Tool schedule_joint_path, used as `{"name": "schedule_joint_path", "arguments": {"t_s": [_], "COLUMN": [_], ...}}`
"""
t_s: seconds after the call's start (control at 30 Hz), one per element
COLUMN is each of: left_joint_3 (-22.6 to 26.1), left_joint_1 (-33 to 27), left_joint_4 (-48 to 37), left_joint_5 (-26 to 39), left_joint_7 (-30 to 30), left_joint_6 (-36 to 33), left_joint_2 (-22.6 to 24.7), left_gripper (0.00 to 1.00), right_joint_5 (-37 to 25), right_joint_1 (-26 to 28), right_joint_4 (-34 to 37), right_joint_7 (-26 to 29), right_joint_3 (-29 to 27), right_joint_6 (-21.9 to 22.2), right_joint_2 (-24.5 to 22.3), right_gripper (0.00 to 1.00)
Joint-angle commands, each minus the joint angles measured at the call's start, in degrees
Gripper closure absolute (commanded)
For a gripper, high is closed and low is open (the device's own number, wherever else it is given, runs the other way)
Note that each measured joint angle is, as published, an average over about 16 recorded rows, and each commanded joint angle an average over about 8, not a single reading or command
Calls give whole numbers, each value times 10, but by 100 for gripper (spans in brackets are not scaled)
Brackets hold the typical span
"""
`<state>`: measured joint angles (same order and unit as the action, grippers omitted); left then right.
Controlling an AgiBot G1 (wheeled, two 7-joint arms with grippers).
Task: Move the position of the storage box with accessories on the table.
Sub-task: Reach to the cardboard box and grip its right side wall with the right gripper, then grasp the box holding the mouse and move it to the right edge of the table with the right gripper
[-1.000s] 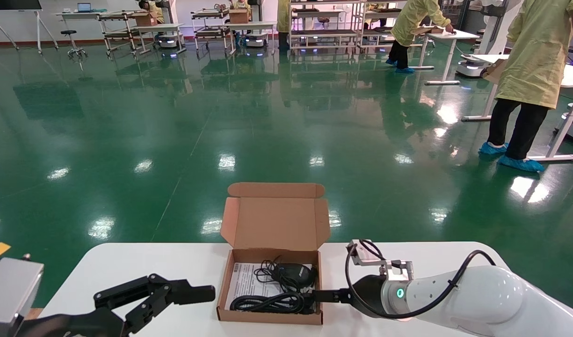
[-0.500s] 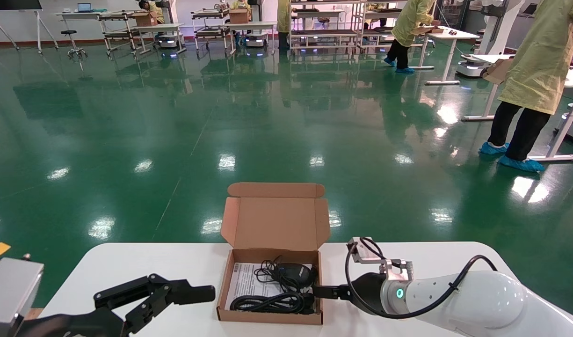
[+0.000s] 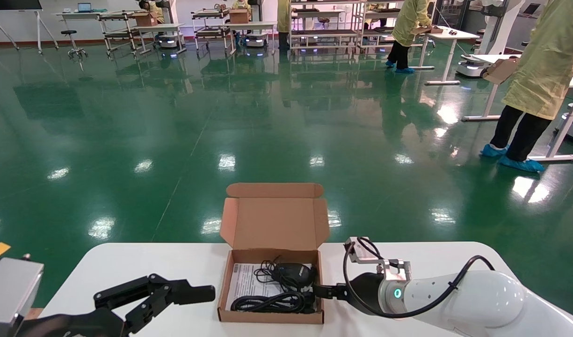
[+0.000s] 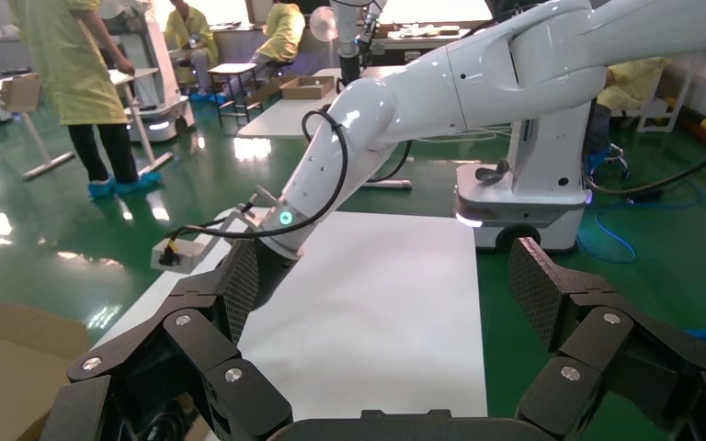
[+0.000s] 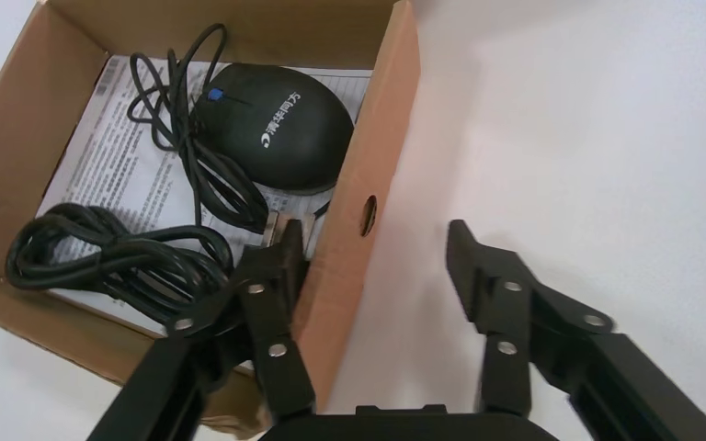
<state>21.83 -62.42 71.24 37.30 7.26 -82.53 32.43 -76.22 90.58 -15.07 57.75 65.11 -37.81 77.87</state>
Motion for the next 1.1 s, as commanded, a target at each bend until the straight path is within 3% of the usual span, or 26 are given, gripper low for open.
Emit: {"name": "schedule_joint_path", "arguments": {"t_s": [0.03, 0.73, 1.1], "left_joint_3": [0, 0, 0], "left_joint_1": [0, 0, 0], "left_joint_4": [0, 0, 0], "left_joint_5": [0, 0, 0], "left_joint_7": [0, 0, 0], "left_joint_6": [0, 0, 0], "left_joint_2": [0, 0, 0], "left_gripper": [0, 0, 0], "right_joint_5": [3, 24, 42], "right_joint_1": [1, 13, 52], "right_joint_4": [1, 19, 30], "right_joint_7": [-2, -25, -61], "right_joint_3": [2, 21, 16], "right_joint_6": [0, -22, -59], "right_joint_2": [0, -3, -12], "right_gripper": [100, 100, 100]}}
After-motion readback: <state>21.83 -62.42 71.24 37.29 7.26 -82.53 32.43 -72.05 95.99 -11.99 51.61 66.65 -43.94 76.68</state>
